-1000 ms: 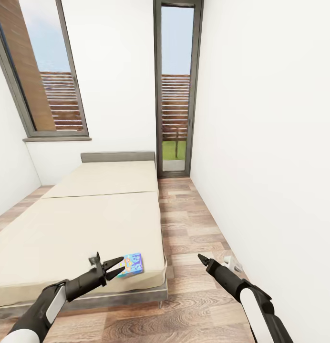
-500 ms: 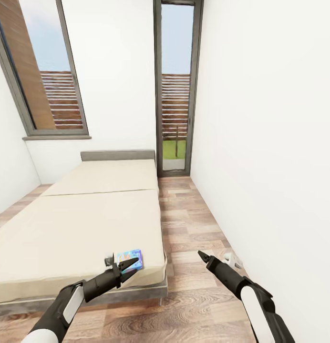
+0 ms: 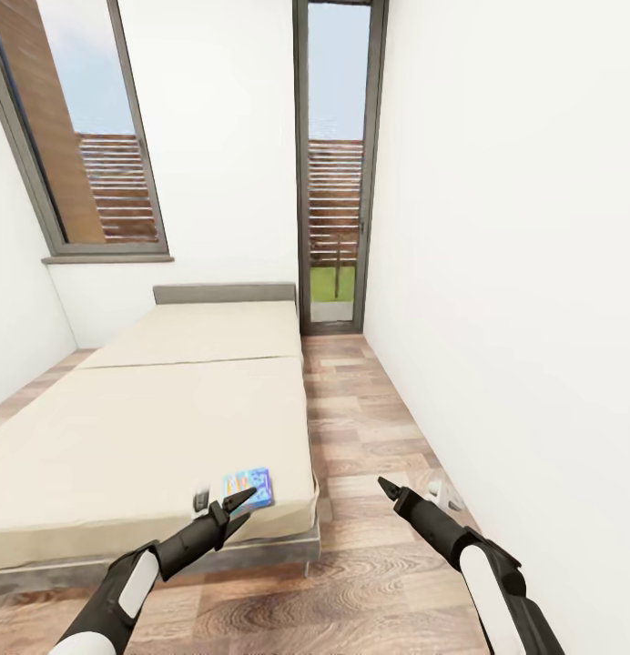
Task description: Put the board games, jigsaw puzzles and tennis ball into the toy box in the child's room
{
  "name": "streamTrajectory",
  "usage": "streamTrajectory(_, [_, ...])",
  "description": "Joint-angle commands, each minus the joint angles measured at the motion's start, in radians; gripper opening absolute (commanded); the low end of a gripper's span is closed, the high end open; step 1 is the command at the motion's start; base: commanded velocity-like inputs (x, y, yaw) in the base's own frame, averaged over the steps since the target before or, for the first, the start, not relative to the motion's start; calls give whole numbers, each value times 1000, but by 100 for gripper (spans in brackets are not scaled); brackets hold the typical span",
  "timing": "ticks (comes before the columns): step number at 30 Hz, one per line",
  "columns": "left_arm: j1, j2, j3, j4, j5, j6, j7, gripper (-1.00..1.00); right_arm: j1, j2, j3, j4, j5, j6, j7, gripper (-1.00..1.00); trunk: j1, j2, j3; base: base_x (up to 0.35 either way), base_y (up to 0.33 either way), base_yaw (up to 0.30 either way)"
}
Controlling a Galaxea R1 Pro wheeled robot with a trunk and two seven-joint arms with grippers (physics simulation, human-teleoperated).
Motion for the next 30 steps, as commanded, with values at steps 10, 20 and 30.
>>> streamTrajectory(10, [-1, -9, 6, 18, 5, -28, 10, 100, -1, 1, -4, -1, -1, 6, 5, 100, 38, -71, -32, 0, 0, 0])
streamTrajectory(20, [2, -10, 13, 51, 8, -114, 7, 100, -1, -1, -6, -1, -1, 7, 5, 100, 77, -141, -64, 0, 0, 0])
streamTrajectory(30, [2, -7, 166, 65, 22, -122, 14, 100, 0, 0, -8, -4, -1, 7, 5, 100, 115, -211, -95, 0, 0, 0])
